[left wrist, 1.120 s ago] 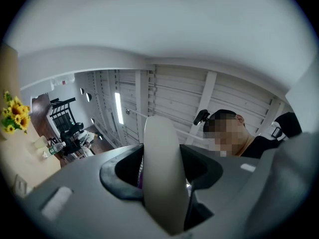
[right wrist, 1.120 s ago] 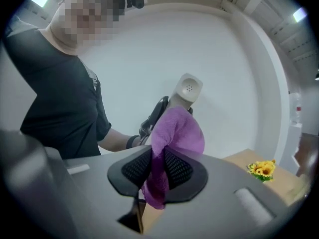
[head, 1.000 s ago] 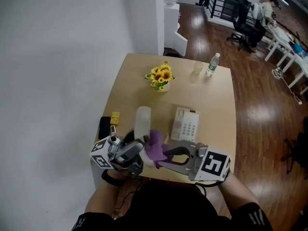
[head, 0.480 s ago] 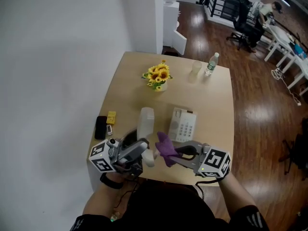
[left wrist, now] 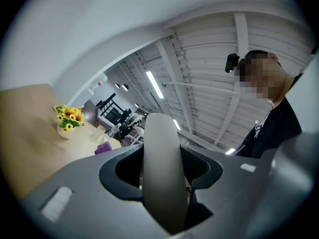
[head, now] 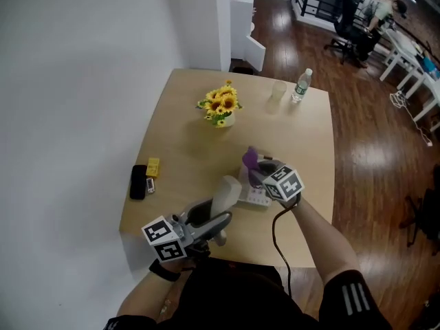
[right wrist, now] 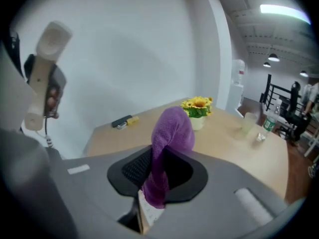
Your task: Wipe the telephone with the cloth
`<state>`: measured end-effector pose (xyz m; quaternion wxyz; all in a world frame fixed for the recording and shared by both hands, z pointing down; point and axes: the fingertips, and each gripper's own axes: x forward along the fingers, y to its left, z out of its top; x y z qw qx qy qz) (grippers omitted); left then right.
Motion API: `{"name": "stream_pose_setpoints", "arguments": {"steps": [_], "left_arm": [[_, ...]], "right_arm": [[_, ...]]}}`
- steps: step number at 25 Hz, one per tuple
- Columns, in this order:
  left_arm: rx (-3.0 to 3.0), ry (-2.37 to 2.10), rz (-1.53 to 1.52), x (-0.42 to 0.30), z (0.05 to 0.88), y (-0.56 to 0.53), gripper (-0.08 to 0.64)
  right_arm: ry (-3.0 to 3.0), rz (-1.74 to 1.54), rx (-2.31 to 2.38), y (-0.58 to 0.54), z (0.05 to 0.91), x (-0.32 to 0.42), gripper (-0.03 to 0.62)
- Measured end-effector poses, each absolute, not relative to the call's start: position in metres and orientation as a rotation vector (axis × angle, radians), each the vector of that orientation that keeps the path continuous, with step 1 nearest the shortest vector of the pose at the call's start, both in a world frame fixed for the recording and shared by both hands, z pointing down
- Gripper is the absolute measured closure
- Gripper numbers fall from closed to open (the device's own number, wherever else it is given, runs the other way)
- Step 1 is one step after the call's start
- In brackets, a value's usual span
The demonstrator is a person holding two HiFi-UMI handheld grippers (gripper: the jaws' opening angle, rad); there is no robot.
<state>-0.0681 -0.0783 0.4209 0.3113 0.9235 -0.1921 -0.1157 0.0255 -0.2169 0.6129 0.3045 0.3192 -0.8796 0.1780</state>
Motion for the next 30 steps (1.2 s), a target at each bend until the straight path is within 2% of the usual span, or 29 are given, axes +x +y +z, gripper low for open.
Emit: {"name": "stream_pose_setpoints", "arguments": {"steps": [6,12,19,30], "left_arm": [[2.409,-0.561,-0.185,-0.06,0.45,-0.071,0.345],[2.37,-0.618,-0.141,-0.081,0.468,-0.062,0.345],[2.346,-0.674,-0.146,-0.106,0.478,-0.071,0.345],[2.356,-0.649,-0.136,-0.104,0.479,-0.082,0.345]], "right_arm": [[-2.143,0.612,0.944,-0.279,0.682,0.037,0.522],[-2.064,0.7,0.908,-0.284,0.731,0.025,0.522],[-2.053,0.645,0.783,-0.23,0.742,-0.001,0.522],[-2.042,0.747,0.7,-0.141,0.771,-0.021,0.522]]}}
